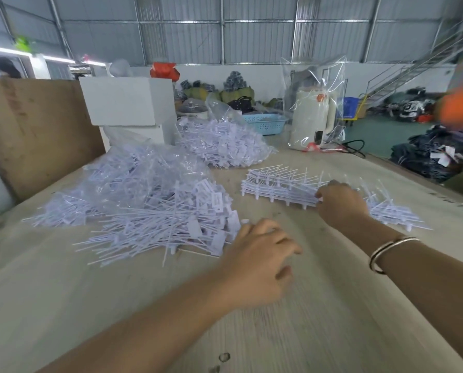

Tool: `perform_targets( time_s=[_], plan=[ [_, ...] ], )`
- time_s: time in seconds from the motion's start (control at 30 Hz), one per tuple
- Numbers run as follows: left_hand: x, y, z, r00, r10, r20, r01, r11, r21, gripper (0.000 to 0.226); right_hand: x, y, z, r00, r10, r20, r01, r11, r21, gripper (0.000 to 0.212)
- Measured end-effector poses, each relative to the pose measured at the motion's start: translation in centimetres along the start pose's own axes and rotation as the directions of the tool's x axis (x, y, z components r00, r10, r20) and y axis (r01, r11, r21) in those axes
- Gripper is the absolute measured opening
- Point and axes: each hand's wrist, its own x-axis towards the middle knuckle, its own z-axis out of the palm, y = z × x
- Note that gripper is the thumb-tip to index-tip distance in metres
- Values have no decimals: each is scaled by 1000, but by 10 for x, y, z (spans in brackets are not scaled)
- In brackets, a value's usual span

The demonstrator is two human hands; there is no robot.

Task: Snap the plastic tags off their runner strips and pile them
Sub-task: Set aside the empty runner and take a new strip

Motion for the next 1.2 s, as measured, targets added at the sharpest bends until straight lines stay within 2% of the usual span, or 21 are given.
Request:
perform_targets(
  time_s=[0.1,0.23,0.33,0.4,0.43,0.47,0.53,0.6,0.67,0.73,0.87,0.93,1.03,1.13,1.2],
  plan=[
    [15,12,6,999,-37,22,40,988,-147,34,8,18,5,1000,10,10,-7,974,-227,28],
    [38,14,15,990,-128,52,138,923,-358,28,12,28,11,999,-47,22,52,927,-371,22],
    [57,12,25,960,-252,121,275,777,-567,25,14,29,10,996,-84,-24,67,909,-412,17],
    [73,6,30,904,-383,188,396,590,-703,20,13,33,7,984,-110,-139,60,945,-321,10],
    [82,3,33,861,-451,234,445,448,-775,17,12,35,6,969,-120,-214,63,964,-258,9],
    [90,0,34,810,-503,300,473,261,-841,16,10,36,4,949,-136,-285,78,975,-208,9],
    [108,-6,36,737,-522,429,437,-115,-892,23,3,36,-2,911,-176,-372,134,981,-137,12],
    [122,-9,36,701,-525,484,358,-328,-874,29,-5,32,-7,917,-244,-316,212,968,-133,14],
    [130,-11,37,675,-539,504,293,-431,-854,21,-13,28,-5,927,-342,-156,307,928,-210,17],
    [135,-10,40,646,-571,507,284,-437,-853,20,-15,28,0,934,-355,-51,343,925,-162,21],
    [140,-9,45,591,-648,480,334,-345,-877,23,-5,34,2,949,-302,94,296,952,74,35],
    [141,-10,45,570,-691,445,372,-265,-889,24,3,34,2,940,-312,141,292,946,141,37],
    [138,-10,40,556,-748,363,416,-127,-900,27,12,32,4,949,-246,197,199,953,230,40],
    [134,-14,30,558,-788,261,455,27,-890,41,20,28,5,928,-280,247,239,954,184,48],
    [131,-18,22,538,-825,174,456,111,-883,45,25,31,10,888,-401,227,372,914,160,51]
  ],
)
